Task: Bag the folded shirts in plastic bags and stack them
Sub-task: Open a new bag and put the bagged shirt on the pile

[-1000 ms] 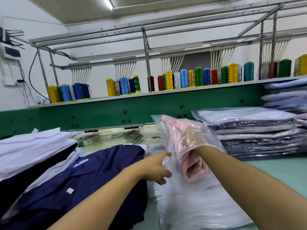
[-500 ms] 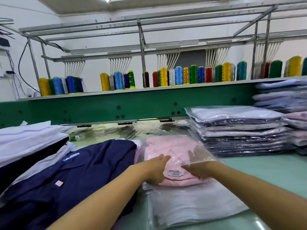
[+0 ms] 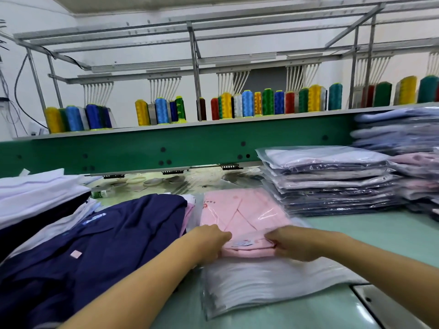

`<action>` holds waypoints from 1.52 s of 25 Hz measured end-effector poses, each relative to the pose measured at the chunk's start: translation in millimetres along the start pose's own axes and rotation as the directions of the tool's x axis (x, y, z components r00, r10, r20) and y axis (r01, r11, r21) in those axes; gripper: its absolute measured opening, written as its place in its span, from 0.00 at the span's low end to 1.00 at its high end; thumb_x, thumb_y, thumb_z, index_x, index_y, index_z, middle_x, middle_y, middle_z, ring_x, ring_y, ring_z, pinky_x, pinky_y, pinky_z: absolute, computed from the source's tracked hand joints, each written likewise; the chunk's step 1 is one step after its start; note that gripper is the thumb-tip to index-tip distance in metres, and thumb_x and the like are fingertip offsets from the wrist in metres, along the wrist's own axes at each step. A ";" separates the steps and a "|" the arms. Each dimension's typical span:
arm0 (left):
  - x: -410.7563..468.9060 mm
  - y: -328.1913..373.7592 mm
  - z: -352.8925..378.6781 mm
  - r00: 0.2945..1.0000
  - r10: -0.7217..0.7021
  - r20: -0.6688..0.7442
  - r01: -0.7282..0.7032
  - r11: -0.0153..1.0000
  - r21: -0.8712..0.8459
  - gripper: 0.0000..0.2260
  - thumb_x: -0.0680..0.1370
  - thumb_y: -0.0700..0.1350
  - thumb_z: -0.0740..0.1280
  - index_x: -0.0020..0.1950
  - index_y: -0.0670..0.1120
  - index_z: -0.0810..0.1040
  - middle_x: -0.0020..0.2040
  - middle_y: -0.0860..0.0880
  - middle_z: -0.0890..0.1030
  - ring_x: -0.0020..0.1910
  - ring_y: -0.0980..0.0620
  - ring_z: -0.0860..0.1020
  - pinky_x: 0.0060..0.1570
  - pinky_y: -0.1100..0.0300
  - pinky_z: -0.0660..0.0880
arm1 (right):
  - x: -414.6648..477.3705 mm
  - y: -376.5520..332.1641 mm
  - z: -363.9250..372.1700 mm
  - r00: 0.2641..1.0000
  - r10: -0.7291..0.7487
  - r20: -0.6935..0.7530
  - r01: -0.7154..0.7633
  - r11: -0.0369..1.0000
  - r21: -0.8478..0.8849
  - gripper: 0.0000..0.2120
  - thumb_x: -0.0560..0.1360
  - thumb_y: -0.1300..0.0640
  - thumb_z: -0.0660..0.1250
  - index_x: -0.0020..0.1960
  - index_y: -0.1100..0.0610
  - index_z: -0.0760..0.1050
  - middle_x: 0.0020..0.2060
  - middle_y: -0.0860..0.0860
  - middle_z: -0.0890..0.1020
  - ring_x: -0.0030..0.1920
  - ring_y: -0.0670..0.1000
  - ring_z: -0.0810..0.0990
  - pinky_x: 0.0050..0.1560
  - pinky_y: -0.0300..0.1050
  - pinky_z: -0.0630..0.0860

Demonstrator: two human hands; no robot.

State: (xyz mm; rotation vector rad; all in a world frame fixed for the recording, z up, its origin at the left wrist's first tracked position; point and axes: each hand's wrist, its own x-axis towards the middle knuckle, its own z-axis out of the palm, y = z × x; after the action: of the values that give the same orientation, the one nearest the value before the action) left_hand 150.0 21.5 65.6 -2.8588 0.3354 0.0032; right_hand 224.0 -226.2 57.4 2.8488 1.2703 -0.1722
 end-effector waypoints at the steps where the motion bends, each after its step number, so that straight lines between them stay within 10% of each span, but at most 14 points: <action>1: -1.4 -1.5 1.1 1.000 0.004 -0.011 -0.004 1.000 -0.002 0.04 0.79 0.42 0.61 0.54 0.45 0.70 0.52 0.39 0.75 0.43 0.40 0.72 0.37 0.52 0.63 | -4.5 0.3 -4.8 0.998 -0.031 -0.055 0.028 0.998 -0.051 0.07 0.80 0.55 0.62 0.54 0.54 0.77 0.54 0.53 0.81 0.53 0.56 0.77 0.57 0.50 0.74; 7: -1.5 -3.4 -2.0 0.999 -0.003 -0.043 0.004 1.000 0.002 0.05 0.80 0.46 0.62 0.46 0.47 0.68 0.50 0.40 0.76 0.40 0.43 0.69 0.37 0.53 0.64 | -21.6 14.6 -13.4 0.810 -0.204 -0.550 0.062 0.962 -0.265 0.20 0.69 0.33 0.68 0.52 0.44 0.68 0.46 0.38 0.74 0.43 0.44 0.71 0.36 0.40 0.69; 10: -1.5 -3.5 -0.5 0.996 0.012 -0.093 -0.012 1.000 -0.005 0.06 0.81 0.46 0.61 0.46 0.46 0.69 0.46 0.42 0.74 0.40 0.43 0.70 0.36 0.53 0.64 | -21.3 35.4 2.7 0.918 -0.063 -0.392 -0.020 0.979 -0.204 0.17 0.70 0.33 0.66 0.51 0.42 0.66 0.48 0.40 0.71 0.46 0.46 0.71 0.41 0.43 0.70; 16: -0.7 -8.8 -20.3 0.985 0.114 -0.128 -0.113 0.994 0.011 0.06 0.78 0.41 0.62 0.42 0.47 0.67 0.44 0.50 0.71 0.43 0.46 0.72 0.44 0.48 0.74 | -12.7 54.4 12.4 0.957 -0.005 -0.291 -0.045 0.985 -0.166 0.11 0.68 0.64 0.60 0.35 0.52 0.62 0.31 0.47 0.69 0.34 0.50 0.65 0.34 0.48 0.61; 19: -7.1 -11.3 -17.8 0.988 0.137 0.068 -0.132 0.988 -0.077 0.03 0.78 0.40 0.62 0.49 0.46 0.71 0.49 0.50 0.70 0.46 0.47 0.72 0.47 0.50 0.72 | -15.3 59.6 15.3 0.986 0.000 -0.168 -0.015 0.996 -0.087 0.07 0.65 0.64 0.57 0.36 0.53 0.62 0.30 0.48 0.67 0.32 0.46 0.61 0.34 0.47 0.59; 24: -3.6 -12.4 -22.5 0.889 0.050 0.454 0.083 0.960 -0.267 0.10 0.74 0.40 0.65 0.53 0.50 0.76 0.52 0.51 0.74 0.46 0.48 0.75 0.46 0.53 0.75 | -21.9 59.5 0.0 0.976 0.006 0.220 -0.121 0.848 0.516 0.08 0.66 0.52 0.62 0.39 0.49 0.80 0.34 0.47 0.76 0.35 0.48 0.72 0.36 0.41 0.68; 29: 31.5 -13.3 -33.3 0.839 -0.023 0.543 0.183 0.953 -0.242 0.17 0.75 0.33 0.58 0.53 0.44 0.84 0.50 0.45 0.84 0.45 0.49 0.81 0.47 0.57 0.79 | 5.4 61.7 -14.2 0.928 0.176 0.327 -0.306 0.863 0.402 0.16 0.75 0.54 0.59 0.40 0.59 0.83 0.31 0.53 0.83 0.29 0.52 0.79 0.29 0.39 0.73; 33: 70.3 -15.7 -26.6 0.946 -0.229 0.231 0.233 0.972 0.012 0.07 0.76 0.35 0.61 0.52 0.40 0.76 0.54 0.40 0.81 0.47 0.41 0.79 0.43 0.54 0.74 | 60.6 56.4 -19.8 0.896 0.397 -0.200 -0.389 0.918 0.082 0.13 0.78 0.48 0.60 0.43 0.55 0.77 0.38 0.50 0.81 0.38 0.53 0.79 0.39 0.44 0.74; 38: 138.1 -28.1 -3.0 0.906 -0.423 0.028 0.415 0.874 -0.253 0.19 0.80 0.45 0.59 0.70 0.41 0.65 0.69 0.39 0.69 0.68 0.39 0.69 0.62 0.47 0.69 | 143.9 55.8 -7.8 0.790 0.426 -0.440 -0.350 0.904 0.247 0.20 0.79 0.50 0.57 0.69 0.52 0.70 0.66 0.54 0.75 0.64 0.57 0.74 0.60 0.53 0.74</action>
State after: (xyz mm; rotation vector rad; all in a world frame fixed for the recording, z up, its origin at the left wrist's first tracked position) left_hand 290.8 15.8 71.2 -3.1252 -0.3132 -0.0838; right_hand 361.6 -156.5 48.1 3.3401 0.6759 0.5111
